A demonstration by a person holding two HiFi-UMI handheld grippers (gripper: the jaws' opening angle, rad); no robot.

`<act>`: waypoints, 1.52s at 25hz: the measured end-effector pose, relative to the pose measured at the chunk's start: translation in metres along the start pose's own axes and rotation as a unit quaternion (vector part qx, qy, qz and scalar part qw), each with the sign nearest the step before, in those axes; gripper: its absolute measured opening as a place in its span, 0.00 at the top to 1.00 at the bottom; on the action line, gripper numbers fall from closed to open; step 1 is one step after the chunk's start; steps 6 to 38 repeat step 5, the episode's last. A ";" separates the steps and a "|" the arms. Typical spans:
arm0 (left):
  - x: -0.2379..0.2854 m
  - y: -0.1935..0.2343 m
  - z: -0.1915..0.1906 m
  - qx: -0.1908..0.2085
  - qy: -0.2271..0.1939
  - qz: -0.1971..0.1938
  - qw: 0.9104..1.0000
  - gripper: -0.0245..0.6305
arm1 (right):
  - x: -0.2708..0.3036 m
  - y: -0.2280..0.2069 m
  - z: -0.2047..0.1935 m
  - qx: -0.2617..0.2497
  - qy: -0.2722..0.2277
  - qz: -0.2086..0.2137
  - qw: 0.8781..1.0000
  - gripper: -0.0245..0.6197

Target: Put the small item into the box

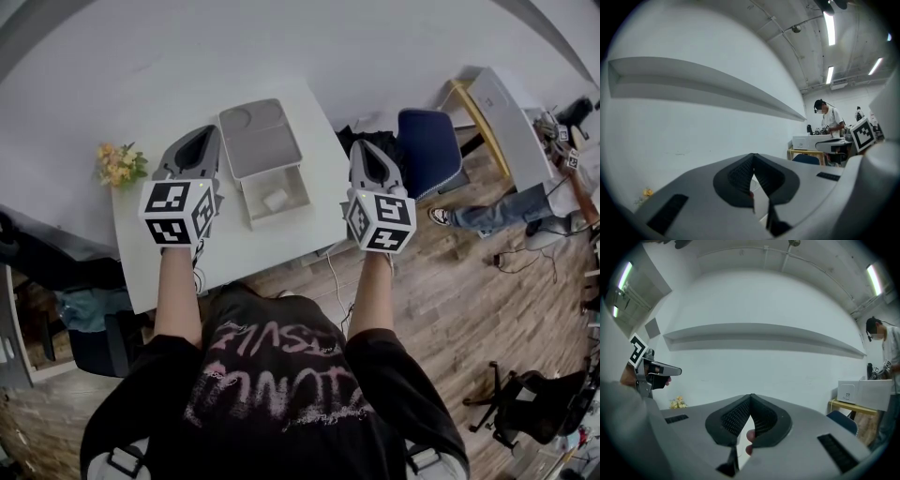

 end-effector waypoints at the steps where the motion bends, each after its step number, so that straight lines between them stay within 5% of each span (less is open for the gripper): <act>1: 0.000 0.000 0.000 0.000 -0.001 0.001 1.000 0.96 | 0.000 0.000 0.001 0.002 -0.002 0.001 1.000 0.95; 38: -0.002 0.001 0.005 -0.005 -0.007 0.002 1.000 0.96 | -0.001 0.000 0.002 0.001 -0.005 0.002 1.000 0.95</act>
Point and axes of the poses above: the fingertips, and each gripper's own axes: x forward along the fingers, y to its left, z out of its top, the point moved 5 cm from there along -x, backward along the fingers, and after that the axes turned 14 degrees about z, right-handed, at the moved point
